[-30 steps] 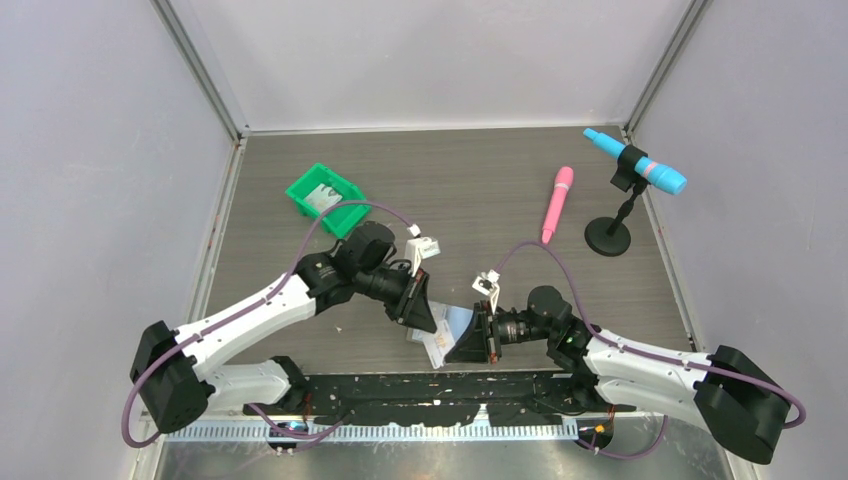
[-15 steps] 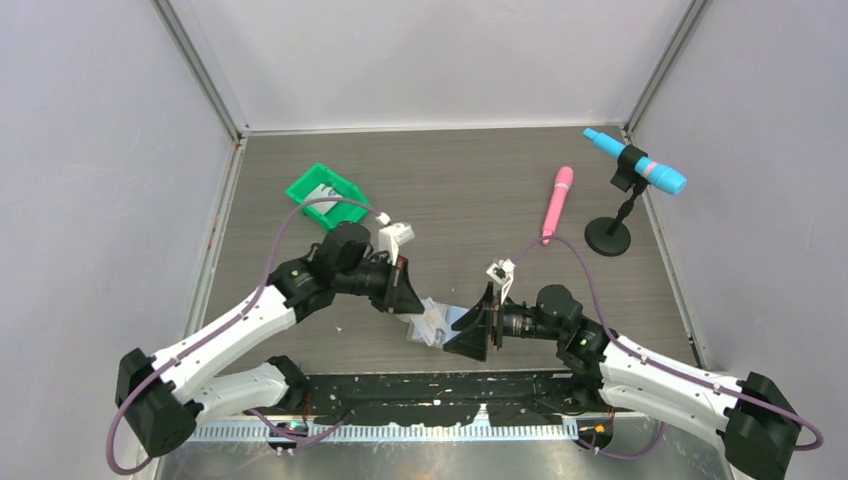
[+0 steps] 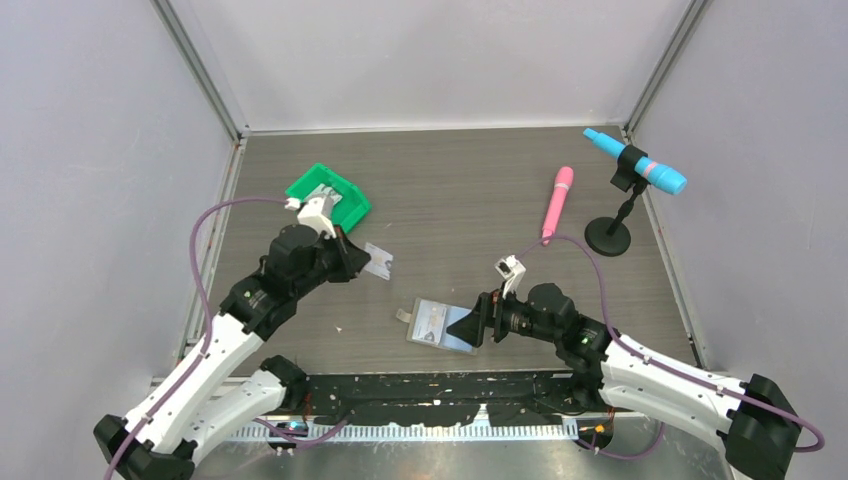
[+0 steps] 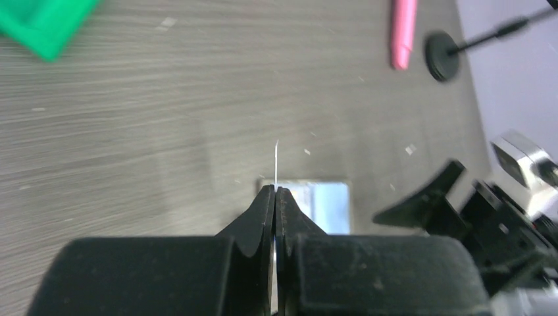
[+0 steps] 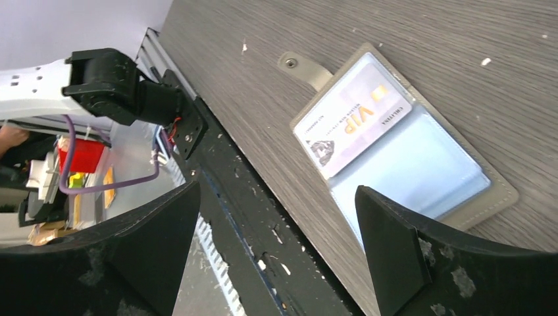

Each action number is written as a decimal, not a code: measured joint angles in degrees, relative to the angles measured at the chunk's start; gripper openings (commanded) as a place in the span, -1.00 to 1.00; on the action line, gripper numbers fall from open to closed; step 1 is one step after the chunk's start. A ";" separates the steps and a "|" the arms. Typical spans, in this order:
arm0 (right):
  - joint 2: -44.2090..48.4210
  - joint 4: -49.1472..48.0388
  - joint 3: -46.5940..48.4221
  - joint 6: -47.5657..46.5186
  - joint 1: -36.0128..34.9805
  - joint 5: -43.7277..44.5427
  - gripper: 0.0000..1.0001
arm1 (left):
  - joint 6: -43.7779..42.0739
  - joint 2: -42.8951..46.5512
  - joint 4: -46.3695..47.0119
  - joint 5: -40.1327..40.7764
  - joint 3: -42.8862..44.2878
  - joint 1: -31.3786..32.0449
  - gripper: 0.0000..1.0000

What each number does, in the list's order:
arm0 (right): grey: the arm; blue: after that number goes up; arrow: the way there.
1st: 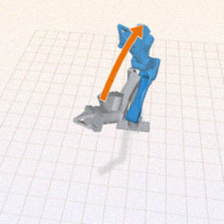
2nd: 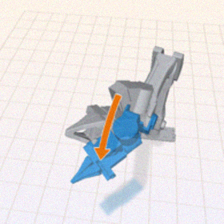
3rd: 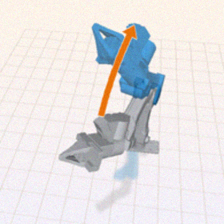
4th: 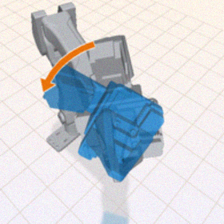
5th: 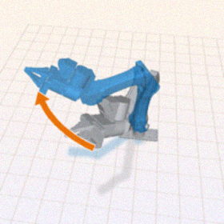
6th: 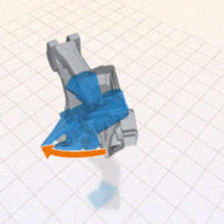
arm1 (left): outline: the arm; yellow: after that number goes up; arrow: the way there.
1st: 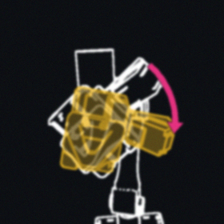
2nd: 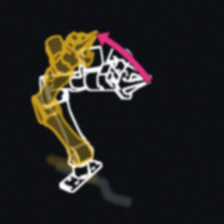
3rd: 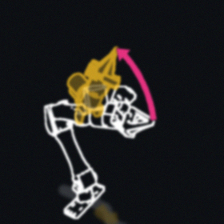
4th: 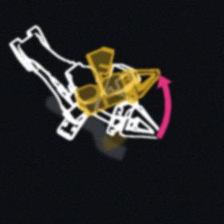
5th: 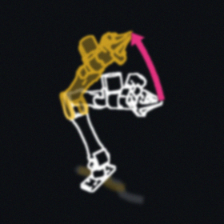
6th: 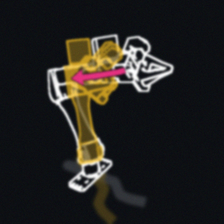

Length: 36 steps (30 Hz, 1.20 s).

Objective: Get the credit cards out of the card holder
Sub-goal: Place the credit card in the storage box.

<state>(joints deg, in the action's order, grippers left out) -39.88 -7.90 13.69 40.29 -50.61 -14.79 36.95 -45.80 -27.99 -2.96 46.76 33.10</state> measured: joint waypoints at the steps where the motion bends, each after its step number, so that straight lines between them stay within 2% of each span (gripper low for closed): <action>1: 0.00 0.57 0.02 0.00 -0.02 0.83 0.91 | 0.22 0.94 0.15 2.62 -0.61 -0.26 -1.00; 6: 0.70 2.23 0.07 0.15 -0.02 3.72 0.91 | 1.29 5.29 1.70 17.09 -4.39 -2.80 -1.00; 12: 4.70 1.66 -0.24 0.42 0.00 4.96 0.91 | 1.05 2.95 4.76 23.98 -3.67 -10.56 -1.00; 17: 5.29 0.70 -0.85 0.33 0.00 5.14 0.91 | 1.16 -1.86 10.10 23.15 -3.17 -17.25 -1.00; 20: 4.39 0.83 -0.83 0.04 -0.02 5.14 0.91 | 2.21 -5.81 15.72 19.71 -3.19 -22.05 -1.00; 24: 2.71 0.90 -0.68 0.04 -0.02 6.23 0.91 | 4.44 -13.84 22.97 17.18 -3.06 -26.73 -1.00; 30: -3.02 3.78 3.98 -1.55 -0.02 6.16 0.91 | 8.39 -25.35 35.01 15.89 -2.56 -29.00 -1.00; 36: -4.50 7.10 9.81 -4.09 0.00 5.92 0.91 | 10.82 -35.87 37.16 15.23 3.15 -29.14 -1.00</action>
<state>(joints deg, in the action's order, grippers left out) -44.38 -0.80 23.51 36.21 -50.61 -8.86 47.77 -81.67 9.17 12.27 49.91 3.97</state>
